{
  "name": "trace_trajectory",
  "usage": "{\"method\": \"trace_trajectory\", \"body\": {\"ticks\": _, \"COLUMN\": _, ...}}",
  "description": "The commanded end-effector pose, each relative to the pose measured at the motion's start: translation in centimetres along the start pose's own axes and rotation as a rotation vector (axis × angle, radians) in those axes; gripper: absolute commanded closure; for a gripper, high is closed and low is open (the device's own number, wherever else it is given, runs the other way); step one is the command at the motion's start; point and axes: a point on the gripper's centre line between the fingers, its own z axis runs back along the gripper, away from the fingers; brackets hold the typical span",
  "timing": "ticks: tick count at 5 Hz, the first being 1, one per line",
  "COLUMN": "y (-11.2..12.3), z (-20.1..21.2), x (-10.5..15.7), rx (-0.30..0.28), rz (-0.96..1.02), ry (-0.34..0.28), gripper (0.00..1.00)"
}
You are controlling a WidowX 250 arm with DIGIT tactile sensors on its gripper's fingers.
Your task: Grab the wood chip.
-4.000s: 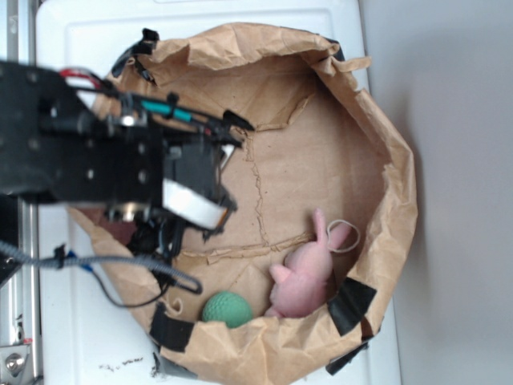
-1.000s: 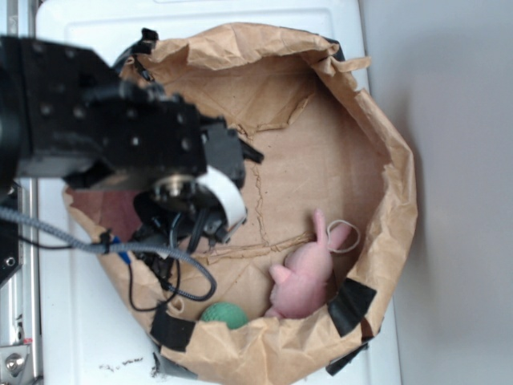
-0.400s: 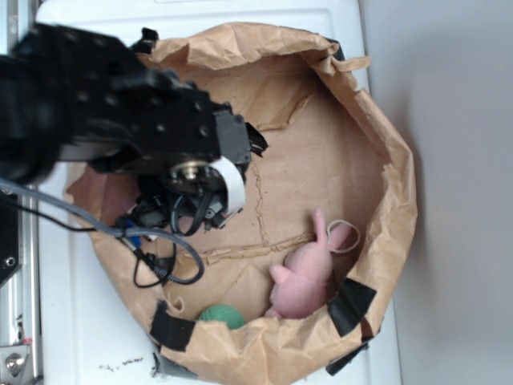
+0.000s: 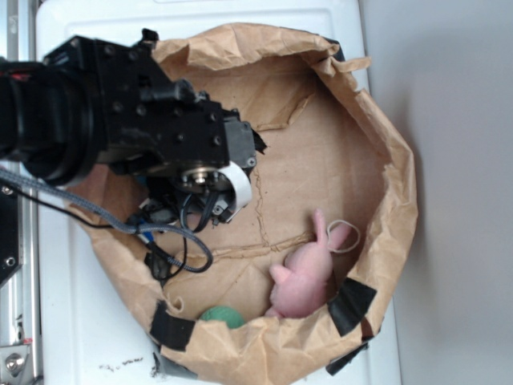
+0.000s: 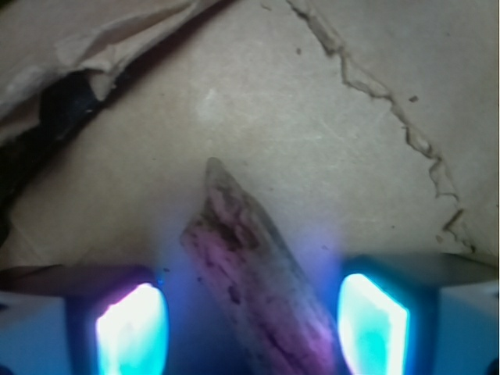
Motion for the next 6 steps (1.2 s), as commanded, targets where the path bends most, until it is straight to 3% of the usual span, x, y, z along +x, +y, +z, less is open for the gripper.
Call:
{"method": "trace_trajectory", "body": {"ticks": 1, "y": 1.4, "z": 3.7, "x": 1.0, "rx": 0.046, "rz": 0.023, "ry": -0.098, "gripper": 1.0}}
{"method": "trace_trajectory", "body": {"ticks": 3, "y": 2.5, "z": 10.2, "x": 2.1, "rx": 0.064, "rz": 0.093, "ry": -0.236, "gripper": 1.0}}
{"method": "trace_trajectory", "body": {"ticks": 6, "y": 1.4, "z": 11.0, "x": 1.8, "rx": 0.076, "rz": 0.115, "ry": -0.243, "gripper": 1.0}}
